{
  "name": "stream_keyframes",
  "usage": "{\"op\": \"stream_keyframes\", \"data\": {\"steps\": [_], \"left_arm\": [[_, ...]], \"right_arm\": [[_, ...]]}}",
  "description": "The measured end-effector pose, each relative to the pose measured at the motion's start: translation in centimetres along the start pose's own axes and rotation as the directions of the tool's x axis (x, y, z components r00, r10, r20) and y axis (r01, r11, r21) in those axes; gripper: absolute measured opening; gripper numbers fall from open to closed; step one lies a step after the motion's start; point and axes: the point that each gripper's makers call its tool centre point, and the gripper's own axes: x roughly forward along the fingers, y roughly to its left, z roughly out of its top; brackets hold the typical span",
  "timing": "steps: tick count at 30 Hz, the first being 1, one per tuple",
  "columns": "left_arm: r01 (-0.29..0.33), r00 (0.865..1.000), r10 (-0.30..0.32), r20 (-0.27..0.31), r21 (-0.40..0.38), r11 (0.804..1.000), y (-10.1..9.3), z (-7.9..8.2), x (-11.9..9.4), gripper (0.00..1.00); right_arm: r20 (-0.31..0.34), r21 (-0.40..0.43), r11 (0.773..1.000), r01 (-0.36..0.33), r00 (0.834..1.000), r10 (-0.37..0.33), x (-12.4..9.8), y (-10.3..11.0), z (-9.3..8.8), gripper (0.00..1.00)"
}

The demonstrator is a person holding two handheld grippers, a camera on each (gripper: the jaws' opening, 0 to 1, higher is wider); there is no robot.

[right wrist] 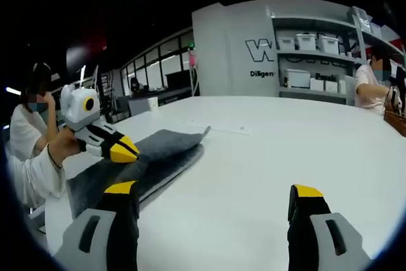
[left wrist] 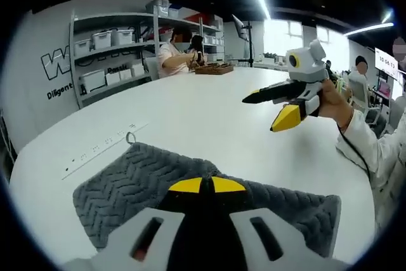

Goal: Open the folded towel by lifting each exposed corner and separating the folded layers until the towel lies flat within the target outline without major curled edges

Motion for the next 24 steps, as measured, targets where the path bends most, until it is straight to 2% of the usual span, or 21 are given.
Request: {"op": "stream_keyframes", "data": {"steps": [4,8,16,24], "left_arm": [[-0.031,0.998,0.03,0.051,0.007,1.0,1.0,1.4,-1.8,0.01],[-0.056,0.993,0.058,0.102,-0.02,0.998,2.4,2.4,-4.0,0.01],[-0.098,0.981,0.105,0.166,-0.049,0.994,5.6,2.8,-8.4,0.01],[-0.151,0.967,0.165,0.196,-0.084,0.985,8.0,2.0,-12.3,0.01]], "right_arm": [[-0.008,-0.003,1.0,0.0,1.0,0.0,0.1,0.1,-0.2,0.98],[-0.015,-0.01,1.0,-0.001,1.0,0.001,0.2,0.2,-0.3,0.98],[-0.031,-0.015,1.0,-0.003,1.0,0.003,0.4,0.4,-0.6,0.98],[-0.05,-0.024,1.0,-0.004,0.999,0.003,0.6,0.6,-0.9,0.98]]}}
